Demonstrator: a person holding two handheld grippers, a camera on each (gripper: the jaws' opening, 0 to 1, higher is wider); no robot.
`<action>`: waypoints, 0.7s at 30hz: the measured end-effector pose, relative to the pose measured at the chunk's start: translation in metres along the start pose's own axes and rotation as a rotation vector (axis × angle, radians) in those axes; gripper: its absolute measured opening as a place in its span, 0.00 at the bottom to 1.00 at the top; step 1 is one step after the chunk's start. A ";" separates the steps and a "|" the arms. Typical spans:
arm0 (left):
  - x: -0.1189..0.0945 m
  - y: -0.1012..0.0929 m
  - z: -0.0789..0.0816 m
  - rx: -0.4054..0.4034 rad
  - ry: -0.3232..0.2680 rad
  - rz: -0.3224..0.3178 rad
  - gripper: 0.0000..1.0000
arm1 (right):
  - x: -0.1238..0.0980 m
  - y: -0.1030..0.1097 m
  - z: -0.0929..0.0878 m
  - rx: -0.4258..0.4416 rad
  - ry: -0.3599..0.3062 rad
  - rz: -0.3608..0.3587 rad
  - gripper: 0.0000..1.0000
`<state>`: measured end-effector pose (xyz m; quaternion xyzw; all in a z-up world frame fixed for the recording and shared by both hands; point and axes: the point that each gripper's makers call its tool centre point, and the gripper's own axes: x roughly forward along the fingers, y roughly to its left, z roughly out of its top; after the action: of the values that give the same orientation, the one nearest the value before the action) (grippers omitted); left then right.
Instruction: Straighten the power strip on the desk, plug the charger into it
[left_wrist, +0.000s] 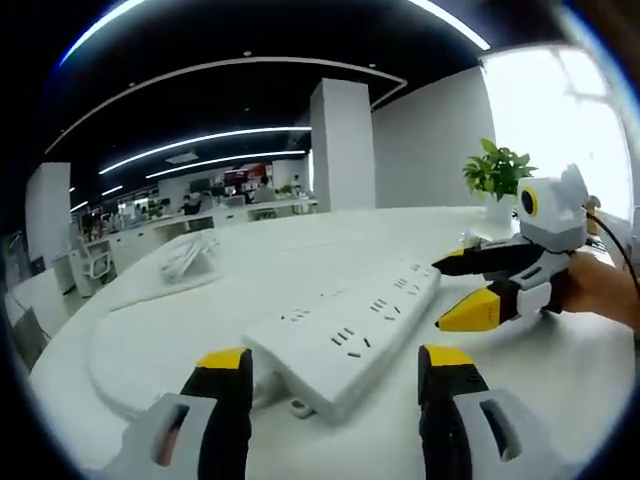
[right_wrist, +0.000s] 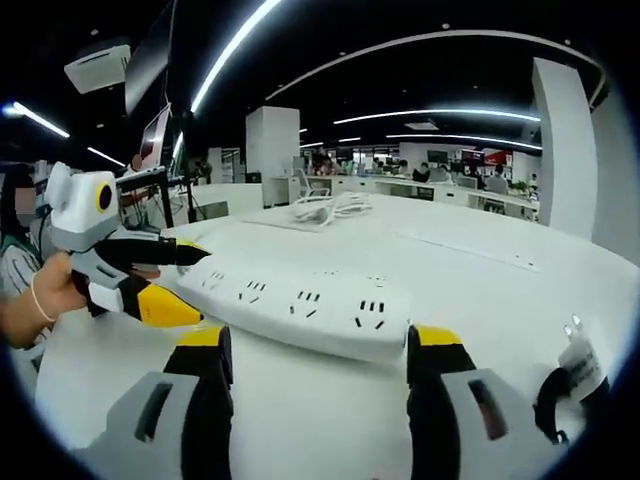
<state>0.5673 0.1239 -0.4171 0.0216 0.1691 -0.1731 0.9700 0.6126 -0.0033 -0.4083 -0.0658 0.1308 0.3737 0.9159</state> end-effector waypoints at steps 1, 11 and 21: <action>0.000 0.000 -0.002 -0.003 0.006 -0.001 0.68 | 0.000 0.001 0.000 0.004 0.001 0.000 0.72; 0.005 -0.001 -0.003 0.011 0.036 -0.013 0.70 | 0.000 0.002 0.000 0.025 0.009 -0.022 0.73; 0.007 -0.002 -0.003 0.030 0.042 -0.013 0.67 | -0.007 0.005 -0.002 0.027 0.033 -0.033 0.68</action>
<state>0.5723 0.1201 -0.4219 0.0388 0.1869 -0.1817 0.9647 0.6033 -0.0049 -0.4086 -0.0620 0.1500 0.3556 0.9204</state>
